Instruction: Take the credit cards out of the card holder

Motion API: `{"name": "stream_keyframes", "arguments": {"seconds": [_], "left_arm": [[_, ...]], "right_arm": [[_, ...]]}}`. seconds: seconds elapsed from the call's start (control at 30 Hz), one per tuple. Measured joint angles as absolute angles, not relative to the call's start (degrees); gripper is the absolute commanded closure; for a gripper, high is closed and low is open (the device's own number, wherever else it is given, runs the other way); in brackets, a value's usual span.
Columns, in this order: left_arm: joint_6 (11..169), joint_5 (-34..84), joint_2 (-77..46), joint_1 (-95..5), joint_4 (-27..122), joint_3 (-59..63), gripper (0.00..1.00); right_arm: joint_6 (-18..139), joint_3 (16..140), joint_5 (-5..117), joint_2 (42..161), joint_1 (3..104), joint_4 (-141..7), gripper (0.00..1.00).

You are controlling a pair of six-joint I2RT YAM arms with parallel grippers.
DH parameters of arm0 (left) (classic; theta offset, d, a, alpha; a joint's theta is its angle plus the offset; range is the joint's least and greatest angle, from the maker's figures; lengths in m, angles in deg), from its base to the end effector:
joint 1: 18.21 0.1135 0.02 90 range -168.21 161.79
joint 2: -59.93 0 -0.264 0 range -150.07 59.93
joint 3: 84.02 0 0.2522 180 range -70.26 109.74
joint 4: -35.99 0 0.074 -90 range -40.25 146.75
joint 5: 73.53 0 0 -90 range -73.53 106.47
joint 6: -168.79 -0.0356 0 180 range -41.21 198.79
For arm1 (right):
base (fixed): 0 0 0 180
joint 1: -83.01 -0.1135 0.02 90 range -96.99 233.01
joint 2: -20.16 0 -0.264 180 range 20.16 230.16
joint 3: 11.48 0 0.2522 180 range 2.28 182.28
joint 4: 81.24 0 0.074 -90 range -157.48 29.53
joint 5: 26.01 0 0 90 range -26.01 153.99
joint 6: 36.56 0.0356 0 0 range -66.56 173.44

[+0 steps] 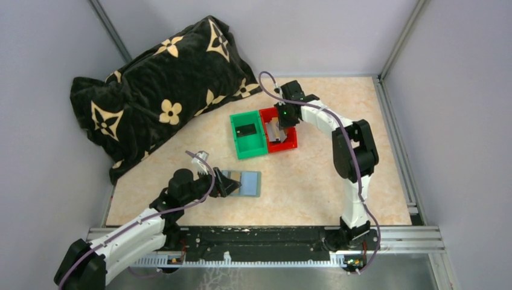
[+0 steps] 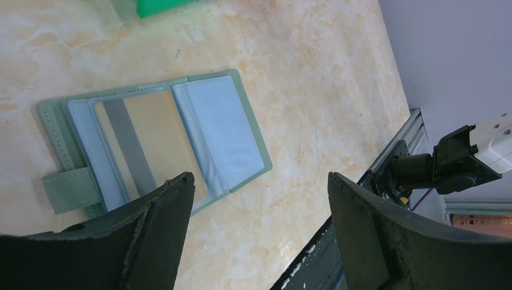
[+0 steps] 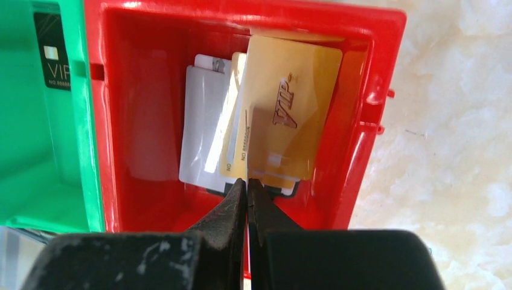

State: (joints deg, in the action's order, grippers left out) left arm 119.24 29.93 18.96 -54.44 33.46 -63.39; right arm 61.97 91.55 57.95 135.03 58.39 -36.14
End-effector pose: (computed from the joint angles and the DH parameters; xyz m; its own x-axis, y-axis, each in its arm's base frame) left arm 0.1246 -0.1016 0.1657 -0.6766 -0.2864 -0.6783 0.4134 0.6146 -0.6719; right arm 0.3962 0.1857 0.2096 -0.8227 -0.2147 -0.5264 -0.3483 0.9222 0.1681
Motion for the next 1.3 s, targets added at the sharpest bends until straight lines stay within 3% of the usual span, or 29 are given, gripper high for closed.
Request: {"name": "stream_keyframes", "arguments": {"seconds": [0.2, 0.33, 0.4, 0.7, 0.9, 0.97, 1.0, 1.07, 1.17, 1.23, 1.3], "left_arm": [[119.0, 29.9, 17.7, -54.4, 33.5, -63.4, 0.13], [119.0, 29.9, 17.0, -54.4, 33.5, -63.4, 0.13], [119.0, 29.9, 16.6, -54.4, 33.5, -63.4, 0.13], [119.0, 30.2, 15.0, -54.4, 32.6, -63.4, 0.13], [119.0, 30.5, 13.9, -54.4, 31.3, -63.4, 0.16], [119.0, 30.2, 13.4, -54.4, 31.2, -63.4, 0.24], [118.9, 29.7, 13.1, -54.4, 31.4, -63.4, 0.35], [119.1, 28.3, 13.0, -54.4, 32.5, -63.1, 0.59], [119.2, 25.8, 13.0, -54.2, 36.0, -61.3, 0.86], [119.2, 24.3, 13.0, -53.9, 37.9, -59.5, 0.98], [119.1, 23.1, 13.0, -53.6, 39.6, -57.8, 1.00]], "right_arm": [[62.0, 95.7, 57.9, 137.9, 58.4, -36.2, 1.00], [61.9, 97.9, 58.4, 139.3, 58.4, -36.2, 0.75], [61.9, 98.0, 59.1, 139.7, 58.4, -36.2, 0.70], [60.9, 98.4, 63.9, 139.1, 58.4, -35.8, 0.67], [60.4, 97.6, 66.0, 132.6, 57.4, -36.5, 0.69], [60.2, 96.0, 66.7, 128.8, 56.2, -37.3, 0.85], [60.1, 94.6, 67.1, 126.5, 55.1, -38.3, 0.99], [60.1, 90.5, 67.5, 121.0, 52.3, -40.6, 1.00], [61.7, 82.5, 66.2, 113.5, 47.7, -44.4, 1.00], [63.5, 76.1, 64.4, 108.8, 44.5, -47.1, 1.00], [65.6, 69.8, 63.5, 105.6, 40.6, -50.0, 1.00]]}}
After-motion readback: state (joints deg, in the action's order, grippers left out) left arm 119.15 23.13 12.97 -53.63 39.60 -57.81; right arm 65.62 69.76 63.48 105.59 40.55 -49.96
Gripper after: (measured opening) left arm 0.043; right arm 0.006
